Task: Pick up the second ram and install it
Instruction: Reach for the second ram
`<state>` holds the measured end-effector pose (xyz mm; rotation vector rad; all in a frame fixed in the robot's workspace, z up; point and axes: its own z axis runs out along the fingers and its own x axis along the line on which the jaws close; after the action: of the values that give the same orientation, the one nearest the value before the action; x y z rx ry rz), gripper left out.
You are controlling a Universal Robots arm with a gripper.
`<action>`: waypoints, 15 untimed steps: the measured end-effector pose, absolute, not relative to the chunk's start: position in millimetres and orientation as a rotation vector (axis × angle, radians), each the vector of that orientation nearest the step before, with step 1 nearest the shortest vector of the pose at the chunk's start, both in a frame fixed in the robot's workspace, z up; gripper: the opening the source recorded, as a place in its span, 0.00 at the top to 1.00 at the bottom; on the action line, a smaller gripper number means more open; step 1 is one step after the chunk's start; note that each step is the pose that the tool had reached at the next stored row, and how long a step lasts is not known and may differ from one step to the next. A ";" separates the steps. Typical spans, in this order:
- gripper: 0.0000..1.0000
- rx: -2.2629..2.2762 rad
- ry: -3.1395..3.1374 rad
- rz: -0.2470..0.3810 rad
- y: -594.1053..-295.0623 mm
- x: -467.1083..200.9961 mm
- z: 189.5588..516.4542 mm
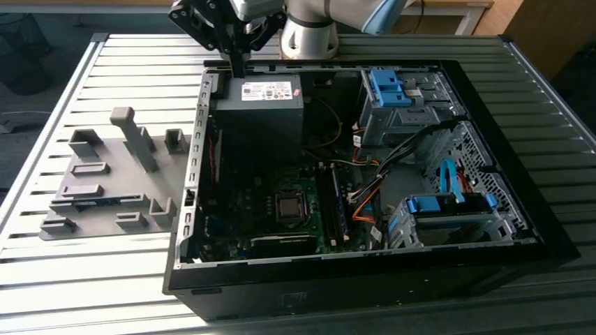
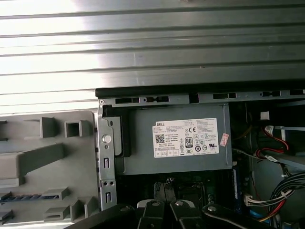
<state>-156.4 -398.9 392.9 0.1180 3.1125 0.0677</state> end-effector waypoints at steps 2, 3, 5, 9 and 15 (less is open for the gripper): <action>0.89 0.118 3.113 0.068 -398.9 -157.0 392.9; 0.89 0.118 3.113 0.068 -398.9 -157.2 392.9; 0.89 0.118 3.113 0.068 -398.9 -157.8 392.9; 0.89 0.118 3.112 0.068 -398.9 -159.0 392.8; 0.89 0.118 3.112 0.068 -398.9 -160.8 392.8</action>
<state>-160.8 -398.9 392.8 0.1180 3.1125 0.0677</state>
